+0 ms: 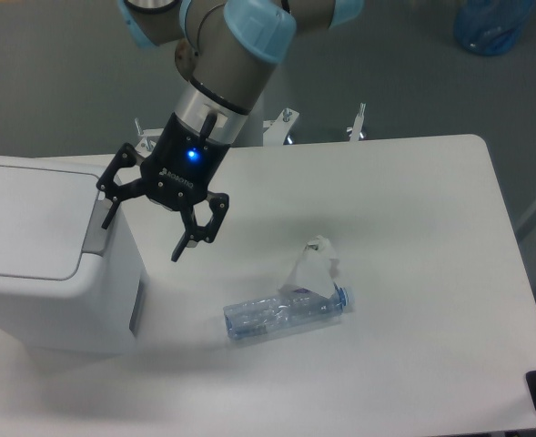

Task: Open the trash can
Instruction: 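Push the gripper fingers against the lid edge to flip it open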

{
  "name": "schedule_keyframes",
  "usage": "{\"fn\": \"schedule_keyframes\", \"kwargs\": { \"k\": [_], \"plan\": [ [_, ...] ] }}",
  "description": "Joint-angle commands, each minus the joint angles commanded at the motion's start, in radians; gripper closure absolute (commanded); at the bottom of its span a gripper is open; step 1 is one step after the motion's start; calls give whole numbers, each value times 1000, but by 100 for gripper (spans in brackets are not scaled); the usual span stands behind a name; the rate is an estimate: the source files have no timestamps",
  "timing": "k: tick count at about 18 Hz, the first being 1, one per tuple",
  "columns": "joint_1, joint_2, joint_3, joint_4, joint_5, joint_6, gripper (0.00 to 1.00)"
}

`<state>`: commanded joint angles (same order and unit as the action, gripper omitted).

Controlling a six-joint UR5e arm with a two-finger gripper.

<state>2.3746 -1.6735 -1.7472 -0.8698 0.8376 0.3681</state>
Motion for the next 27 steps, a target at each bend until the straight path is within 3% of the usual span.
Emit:
{"fn": "schedule_keyframes", "kwargs": {
  "k": [4, 27],
  "plan": [
    [0, -17, 5, 26, 0, 0, 0],
    [-38, -12, 3, 18, 37, -34, 0]
  ]
}}
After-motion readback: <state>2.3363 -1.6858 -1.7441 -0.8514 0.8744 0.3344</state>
